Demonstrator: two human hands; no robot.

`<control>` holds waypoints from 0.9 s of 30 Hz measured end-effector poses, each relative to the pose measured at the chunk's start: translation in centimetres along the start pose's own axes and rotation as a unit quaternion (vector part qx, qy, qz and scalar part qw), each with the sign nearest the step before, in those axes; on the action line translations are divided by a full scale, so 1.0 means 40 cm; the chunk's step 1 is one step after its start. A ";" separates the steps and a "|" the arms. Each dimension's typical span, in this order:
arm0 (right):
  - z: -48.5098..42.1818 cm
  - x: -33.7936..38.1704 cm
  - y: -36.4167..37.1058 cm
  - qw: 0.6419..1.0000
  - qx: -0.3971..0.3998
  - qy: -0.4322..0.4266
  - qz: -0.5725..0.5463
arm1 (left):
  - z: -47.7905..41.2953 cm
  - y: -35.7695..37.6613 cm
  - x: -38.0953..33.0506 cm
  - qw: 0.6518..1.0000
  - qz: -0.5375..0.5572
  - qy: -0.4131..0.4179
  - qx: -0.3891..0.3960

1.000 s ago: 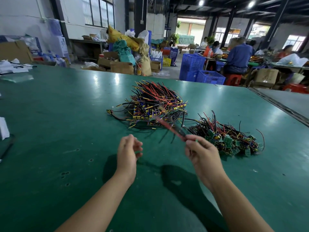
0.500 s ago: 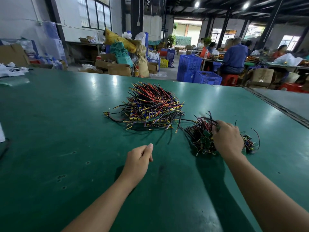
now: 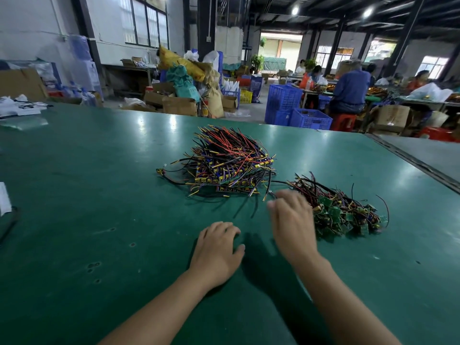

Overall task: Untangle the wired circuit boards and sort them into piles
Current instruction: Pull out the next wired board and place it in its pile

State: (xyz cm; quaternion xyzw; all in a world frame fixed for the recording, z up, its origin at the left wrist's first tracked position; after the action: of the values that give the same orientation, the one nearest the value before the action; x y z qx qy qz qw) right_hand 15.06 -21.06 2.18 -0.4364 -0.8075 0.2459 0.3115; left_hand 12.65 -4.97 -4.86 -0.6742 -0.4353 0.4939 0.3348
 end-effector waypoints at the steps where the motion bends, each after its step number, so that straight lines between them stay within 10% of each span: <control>1: 0.021 0.025 0.017 1.000 0.010 -0.011 -0.012 | -0.002 0.007 -0.004 0.999 -0.033 -0.006 0.018; 9: 0.080 -0.004 0.119 0.963 0.255 -0.013 -0.091 | -0.005 0.028 -0.010 0.996 -0.087 0.002 0.037; 16: 0.071 -0.038 0.141 0.965 0.253 0.026 0.057 | -0.104 -0.017 0.032 0.967 0.195 -0.140 -0.084; 19: 0.069 -0.068 0.137 0.953 0.275 0.111 0.067 | -0.174 -0.029 0.060 0.906 0.320 -0.266 -0.082; 24: 0.072 -0.063 0.142 0.945 0.281 0.155 0.068 | -0.278 -0.029 0.067 0.693 0.599 -0.400 -0.021; 27: 0.072 -0.055 0.137 0.954 0.263 0.124 0.073 | -0.305 -0.040 0.057 0.644 0.643 -0.414 0.001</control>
State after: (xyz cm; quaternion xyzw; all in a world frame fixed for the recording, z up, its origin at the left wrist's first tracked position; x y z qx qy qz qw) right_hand 16.95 -20.57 -4.11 -0.4236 -0.6349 0.4157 0.4946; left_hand 24.22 -2.52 -0.79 -0.5094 0.0153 0.8131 -0.2812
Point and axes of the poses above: each hand's wrist, its own z-axis away from the middle knuckle, its own y-axis out of the palm, x = y × z, the point moved 4 cm from there along -z, towards the middle knuckle, and after that the axes turned 3 degrees about -x, right-handed, at the moved point
